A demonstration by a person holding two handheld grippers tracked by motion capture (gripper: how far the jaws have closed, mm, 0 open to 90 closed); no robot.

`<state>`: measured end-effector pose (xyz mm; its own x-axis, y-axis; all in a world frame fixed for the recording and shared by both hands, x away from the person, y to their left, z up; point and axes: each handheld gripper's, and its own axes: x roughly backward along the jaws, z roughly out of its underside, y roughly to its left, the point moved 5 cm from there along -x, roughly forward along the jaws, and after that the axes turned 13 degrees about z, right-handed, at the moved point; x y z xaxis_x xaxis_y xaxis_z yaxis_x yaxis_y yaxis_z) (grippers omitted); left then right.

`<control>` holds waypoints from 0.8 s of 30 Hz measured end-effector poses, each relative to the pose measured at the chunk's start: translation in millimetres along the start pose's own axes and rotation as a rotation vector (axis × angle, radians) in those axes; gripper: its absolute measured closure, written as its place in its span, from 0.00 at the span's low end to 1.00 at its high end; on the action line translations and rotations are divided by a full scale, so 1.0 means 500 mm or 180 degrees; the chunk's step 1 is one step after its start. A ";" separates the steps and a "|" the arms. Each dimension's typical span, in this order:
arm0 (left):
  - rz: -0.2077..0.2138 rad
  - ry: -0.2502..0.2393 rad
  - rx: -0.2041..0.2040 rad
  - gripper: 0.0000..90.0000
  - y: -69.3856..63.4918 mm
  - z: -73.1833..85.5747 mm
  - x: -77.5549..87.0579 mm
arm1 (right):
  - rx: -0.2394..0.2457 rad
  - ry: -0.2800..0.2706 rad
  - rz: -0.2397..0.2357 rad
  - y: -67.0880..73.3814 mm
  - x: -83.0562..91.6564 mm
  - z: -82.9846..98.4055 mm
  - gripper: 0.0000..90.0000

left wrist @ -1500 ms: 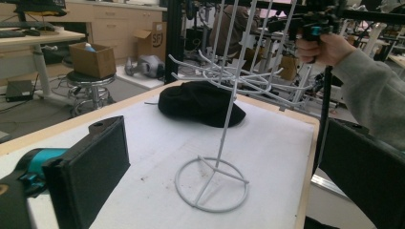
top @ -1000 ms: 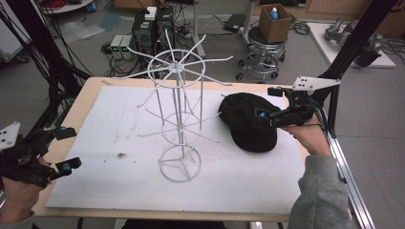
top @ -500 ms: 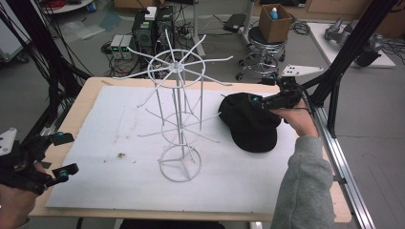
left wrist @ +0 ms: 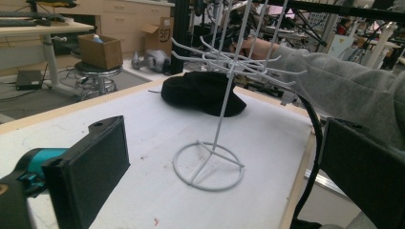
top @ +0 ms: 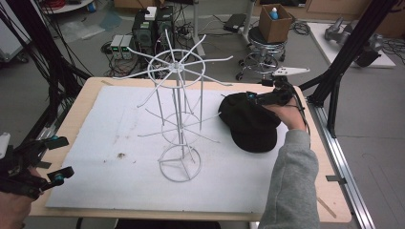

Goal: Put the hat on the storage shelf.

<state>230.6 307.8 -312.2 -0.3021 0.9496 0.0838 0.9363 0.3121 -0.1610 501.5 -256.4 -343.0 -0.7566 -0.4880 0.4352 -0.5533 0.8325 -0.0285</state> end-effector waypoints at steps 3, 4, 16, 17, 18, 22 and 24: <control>0.0007 0.0015 -0.0009 0.04 -0.003 0.001 0.000 | 0.0008 0.0090 0.0080 0.001 -0.022 0.009 0.01; 0.0012 0.0018 -0.0015 0.04 -0.003 0.001 0.000 | 0.0010 0.0126 0.0088 0.003 -0.029 0.013 0.01; 0.0053 0.0016 -0.0013 0.04 -0.005 0.003 -0.001 | 0.0130 0.0428 0.0091 0.009 -0.089 0.052 0.01; 0.0053 0.0017 -0.0013 0.04 -0.005 0.003 -0.001 | 0.0112 0.0436 0.0075 0.006 -0.090 0.054 0.01; 0.0061 0.0021 -0.0007 0.04 -0.004 0.003 -0.002 | 0.0112 0.0436 0.0075 0.006 -0.090 0.054 0.01; 0.0058 0.0049 0.0018 0.04 0.001 0.008 -0.006 | 0.0044 0.0525 -0.0050 0.002 -0.095 0.065 0.05; 0.0056 0.0062 0.0024 0.04 0.002 0.010 -0.007 | 0.0061 0.0563 -0.0061 0.003 -0.103 0.071 0.06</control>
<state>231.8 305.2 -317.8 -0.2819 0.9542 0.1002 0.9401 0.2956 -0.1699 527.2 -239.5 -397.1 -0.6737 -0.4485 0.5874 -0.5749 0.8175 -0.0350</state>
